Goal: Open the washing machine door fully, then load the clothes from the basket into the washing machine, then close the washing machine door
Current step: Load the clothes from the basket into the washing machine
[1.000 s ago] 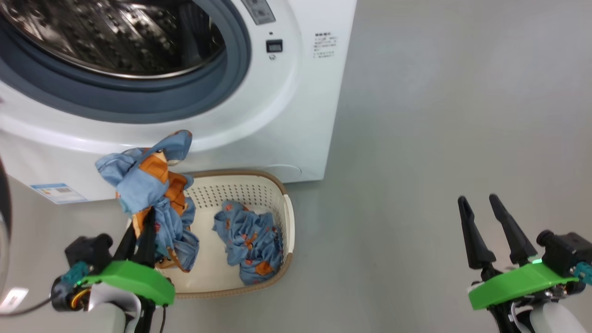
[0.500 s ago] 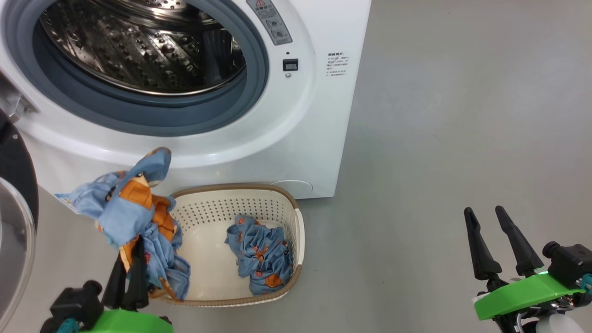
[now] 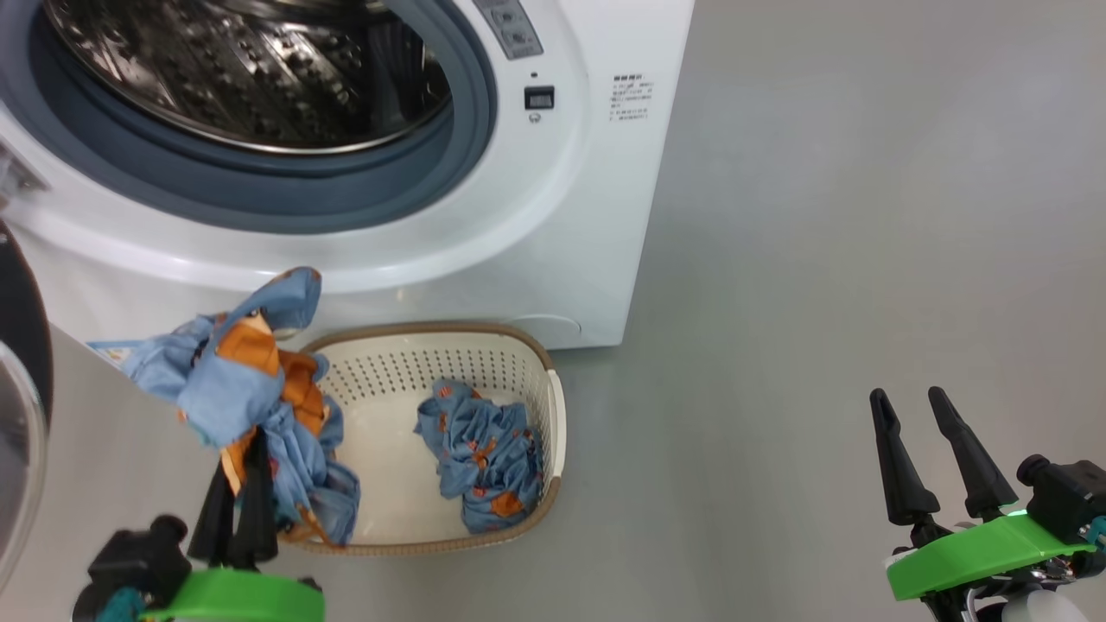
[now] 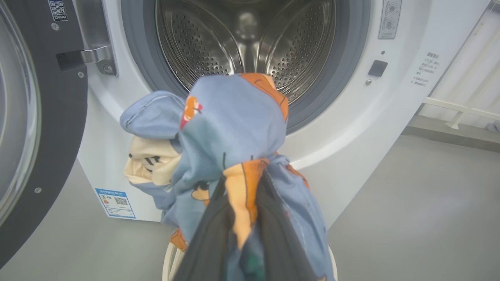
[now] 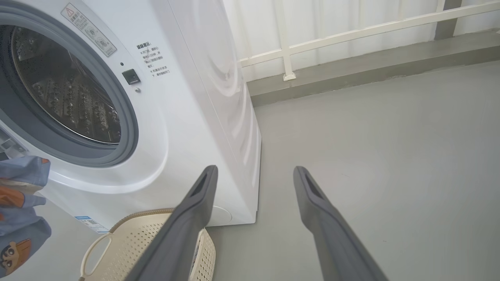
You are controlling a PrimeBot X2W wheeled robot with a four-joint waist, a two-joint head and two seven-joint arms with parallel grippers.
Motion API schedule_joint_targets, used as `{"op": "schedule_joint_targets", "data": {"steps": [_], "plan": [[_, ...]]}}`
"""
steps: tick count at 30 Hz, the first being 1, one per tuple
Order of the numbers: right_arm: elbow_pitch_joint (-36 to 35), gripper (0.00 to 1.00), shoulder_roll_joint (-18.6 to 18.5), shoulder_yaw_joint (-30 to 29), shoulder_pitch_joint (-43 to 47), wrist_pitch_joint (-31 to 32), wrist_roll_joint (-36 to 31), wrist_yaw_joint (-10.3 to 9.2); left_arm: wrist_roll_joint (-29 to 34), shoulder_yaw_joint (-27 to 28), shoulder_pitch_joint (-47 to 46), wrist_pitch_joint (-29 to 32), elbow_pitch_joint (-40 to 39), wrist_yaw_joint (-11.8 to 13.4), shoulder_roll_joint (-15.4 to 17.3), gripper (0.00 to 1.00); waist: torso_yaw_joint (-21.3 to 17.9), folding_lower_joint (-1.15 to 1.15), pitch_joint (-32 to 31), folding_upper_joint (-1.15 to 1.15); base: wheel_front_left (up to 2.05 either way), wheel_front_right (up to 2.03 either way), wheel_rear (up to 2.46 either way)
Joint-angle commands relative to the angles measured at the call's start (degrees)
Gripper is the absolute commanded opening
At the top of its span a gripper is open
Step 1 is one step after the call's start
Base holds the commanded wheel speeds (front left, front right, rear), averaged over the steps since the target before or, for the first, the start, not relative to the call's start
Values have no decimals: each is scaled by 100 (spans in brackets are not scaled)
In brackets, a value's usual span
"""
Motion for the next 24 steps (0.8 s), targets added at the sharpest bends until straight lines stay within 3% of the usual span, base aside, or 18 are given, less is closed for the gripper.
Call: {"op": "schedule_joint_targets", "data": {"steps": [1, 7, 16, 24], "plan": [[-152, 100, -66, 71, -112, -46, -65, 32, 32, 194, -284, -61, -98, -20, 82, 0, -33, 0, 153, 0, 0, 0, 0], [-187, 100, -1, 47, -256, -46, -79, 32, 76, 177, -814, -61, -49, -26, 155, 0, -118, 0, 507, 0, 0, 0, 0], [-262, 100, 136, 31, -649, -46, -100, 32, 188, 146, -2357, -61, 156, -27, 671, 0, -379, 0, 1248, 0, 0, 0, 0], [-308, 100, 320, 66, -970, -46, -90, 32, 46, 113, -4060, -61, 1358, -28, 1078, 0, -653, 0, 1775, 0, 0, 0, 0]]}}
